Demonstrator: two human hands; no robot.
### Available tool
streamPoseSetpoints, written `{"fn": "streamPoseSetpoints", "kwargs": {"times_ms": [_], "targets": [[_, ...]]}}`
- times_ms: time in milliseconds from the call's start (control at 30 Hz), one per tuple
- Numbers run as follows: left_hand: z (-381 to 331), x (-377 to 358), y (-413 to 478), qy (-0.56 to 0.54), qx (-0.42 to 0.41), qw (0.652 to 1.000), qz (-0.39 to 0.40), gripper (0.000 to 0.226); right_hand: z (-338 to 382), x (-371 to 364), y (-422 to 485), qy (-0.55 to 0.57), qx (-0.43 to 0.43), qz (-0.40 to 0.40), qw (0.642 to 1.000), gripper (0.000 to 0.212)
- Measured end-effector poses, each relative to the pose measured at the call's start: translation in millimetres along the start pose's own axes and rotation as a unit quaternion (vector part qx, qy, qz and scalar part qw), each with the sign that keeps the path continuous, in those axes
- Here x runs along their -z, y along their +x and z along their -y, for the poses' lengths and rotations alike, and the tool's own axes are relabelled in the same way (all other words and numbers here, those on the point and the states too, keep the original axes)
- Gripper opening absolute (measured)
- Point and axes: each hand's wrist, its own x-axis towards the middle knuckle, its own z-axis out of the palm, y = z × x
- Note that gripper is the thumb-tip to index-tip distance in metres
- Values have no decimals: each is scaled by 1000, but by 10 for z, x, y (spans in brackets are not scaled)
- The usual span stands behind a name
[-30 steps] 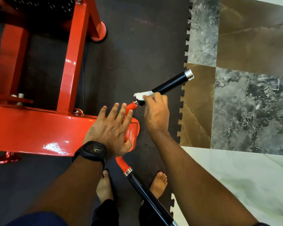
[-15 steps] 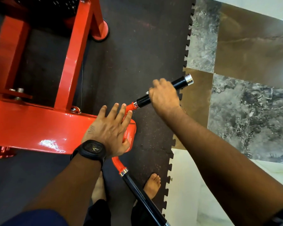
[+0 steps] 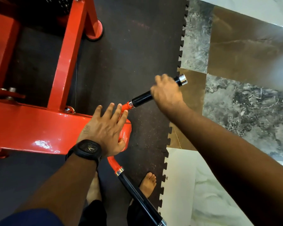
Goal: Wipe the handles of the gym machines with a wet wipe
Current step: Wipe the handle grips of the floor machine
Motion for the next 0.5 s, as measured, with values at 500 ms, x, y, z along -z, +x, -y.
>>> {"fn": "streamPoseSetpoints", "kwargs": {"times_ms": [500], "targets": [[-5, 9, 1, -9, -8, 1000, 2, 93, 597, -201, 33, 628, -551, -345, 429, 28]]}}
